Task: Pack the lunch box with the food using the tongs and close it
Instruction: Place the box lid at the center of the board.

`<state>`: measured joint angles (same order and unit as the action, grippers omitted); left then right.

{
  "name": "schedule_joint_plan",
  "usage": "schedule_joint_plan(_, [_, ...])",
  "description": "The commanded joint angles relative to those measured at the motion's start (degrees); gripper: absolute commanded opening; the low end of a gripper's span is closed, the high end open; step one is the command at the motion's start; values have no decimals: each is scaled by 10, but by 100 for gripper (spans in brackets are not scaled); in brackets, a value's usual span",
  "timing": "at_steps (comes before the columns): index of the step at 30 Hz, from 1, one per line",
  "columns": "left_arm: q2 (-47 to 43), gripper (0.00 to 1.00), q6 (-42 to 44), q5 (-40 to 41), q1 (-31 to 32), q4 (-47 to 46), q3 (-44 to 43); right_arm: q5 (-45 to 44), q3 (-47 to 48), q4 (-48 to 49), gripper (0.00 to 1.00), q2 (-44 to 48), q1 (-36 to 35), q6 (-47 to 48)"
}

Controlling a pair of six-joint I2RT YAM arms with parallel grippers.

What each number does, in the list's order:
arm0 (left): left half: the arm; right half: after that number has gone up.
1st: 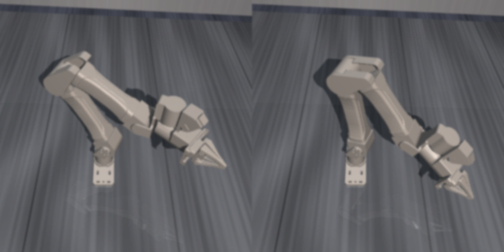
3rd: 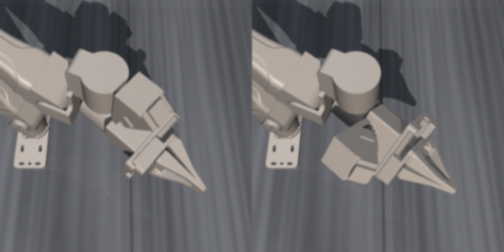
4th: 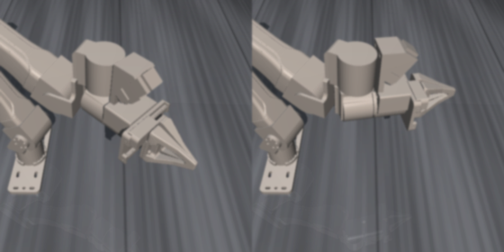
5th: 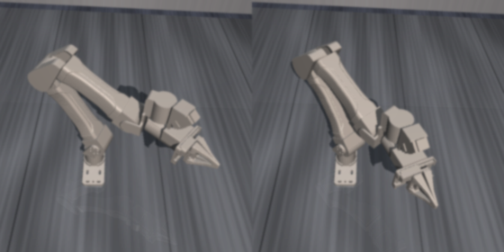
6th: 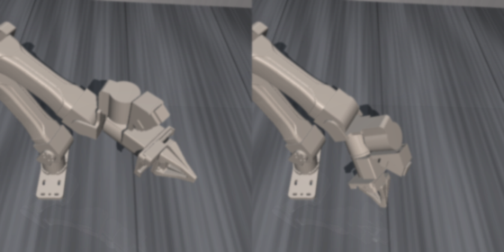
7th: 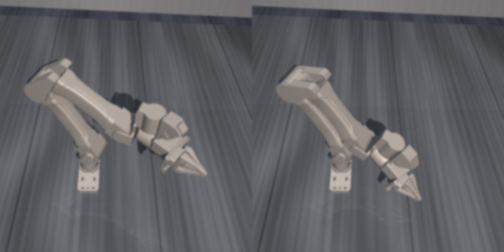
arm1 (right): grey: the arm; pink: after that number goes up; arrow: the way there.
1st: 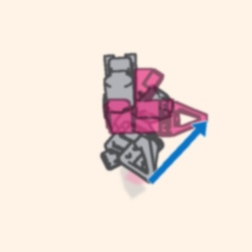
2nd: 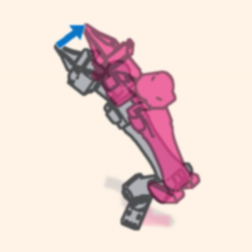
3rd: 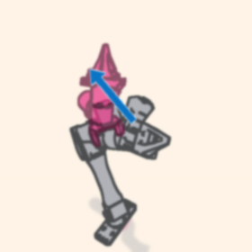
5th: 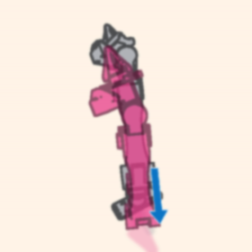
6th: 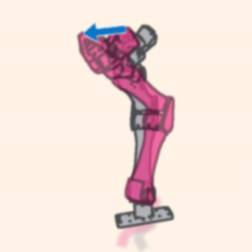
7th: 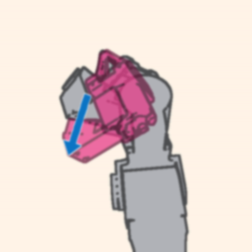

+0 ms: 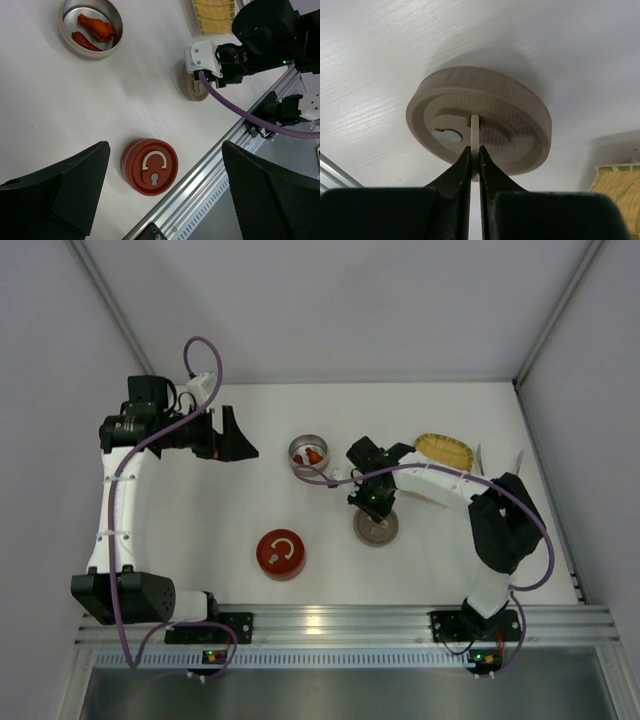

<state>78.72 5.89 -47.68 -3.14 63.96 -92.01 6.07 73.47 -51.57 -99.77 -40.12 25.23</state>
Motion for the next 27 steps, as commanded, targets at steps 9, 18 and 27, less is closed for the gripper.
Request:
schedule_joint_plan(9, [-10,98,4,7,-2,5,17,2,-30,125,0,-24,-32,-70])
schedule_joint_plan(18, [-10,98,5,7,-1,2,16,28,-89,176,11,16,-32,-60])
schedule_joint_plan(27, [-5,98,3,-4,-2,-1,20,35,-136,191,18,48,-32,-52])
